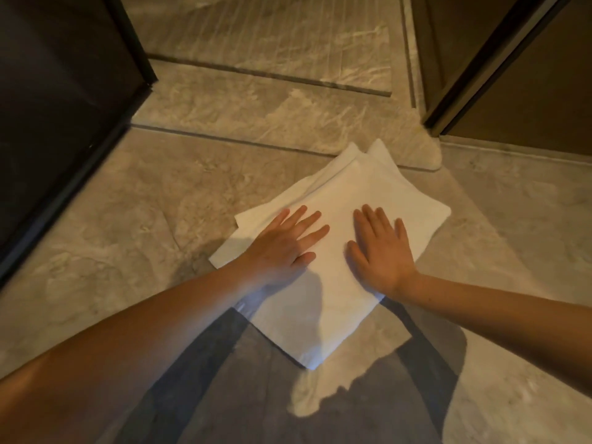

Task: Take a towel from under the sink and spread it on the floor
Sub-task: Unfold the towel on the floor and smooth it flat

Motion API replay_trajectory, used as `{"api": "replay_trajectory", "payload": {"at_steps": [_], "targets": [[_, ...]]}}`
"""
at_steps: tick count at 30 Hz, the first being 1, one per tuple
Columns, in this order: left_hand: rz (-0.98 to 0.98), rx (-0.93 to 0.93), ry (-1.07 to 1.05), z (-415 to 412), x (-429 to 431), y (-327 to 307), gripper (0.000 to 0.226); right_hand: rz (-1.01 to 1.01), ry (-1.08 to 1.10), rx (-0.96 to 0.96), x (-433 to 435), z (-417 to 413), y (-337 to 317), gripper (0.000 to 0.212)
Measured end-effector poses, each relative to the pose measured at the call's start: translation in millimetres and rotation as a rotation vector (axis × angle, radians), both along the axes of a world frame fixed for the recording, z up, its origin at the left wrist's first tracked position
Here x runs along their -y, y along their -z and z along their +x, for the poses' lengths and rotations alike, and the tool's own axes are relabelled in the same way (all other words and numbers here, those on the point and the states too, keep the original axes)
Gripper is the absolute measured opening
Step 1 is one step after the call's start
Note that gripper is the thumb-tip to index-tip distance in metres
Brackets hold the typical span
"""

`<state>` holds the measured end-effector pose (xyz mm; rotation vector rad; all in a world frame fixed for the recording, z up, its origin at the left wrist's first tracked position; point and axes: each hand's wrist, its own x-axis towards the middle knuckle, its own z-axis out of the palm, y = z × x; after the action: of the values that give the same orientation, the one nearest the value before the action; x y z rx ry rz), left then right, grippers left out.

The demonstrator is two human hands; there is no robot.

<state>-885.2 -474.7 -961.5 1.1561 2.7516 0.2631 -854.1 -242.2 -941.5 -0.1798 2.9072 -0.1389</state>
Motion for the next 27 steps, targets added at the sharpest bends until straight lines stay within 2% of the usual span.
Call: {"api": "replay_trajectory", "payload": {"at_steps": [4,17,23,25,27], "targets": [[0.03,-0.015,-0.065,11.8,26.7,14.9,0.055,0.013,-0.091,0.011,20.0,-0.5,16.1,0.068],[-0.112,-0.047,-0.504,53.6,158.4,10.9,0.059,-0.069,-0.524,-0.053,165.6,-54.2,19.0,0.068],[-0.121,-0.016,-0.586,59.2,195.8,9.5,0.058,-0.071,-0.595,-0.067,209.9,-64.4,21.9,0.068],[-0.082,-0.01,-0.57,55.7,197.6,7.1,0.057,-0.068,-0.597,-0.074,210.6,-64.0,23.2,0.068],[0.043,-0.036,-0.586,47.1,200.6,1.0,0.053,-0.086,-0.6,-0.071,210.0,-64.6,23.8,0.07]]}}
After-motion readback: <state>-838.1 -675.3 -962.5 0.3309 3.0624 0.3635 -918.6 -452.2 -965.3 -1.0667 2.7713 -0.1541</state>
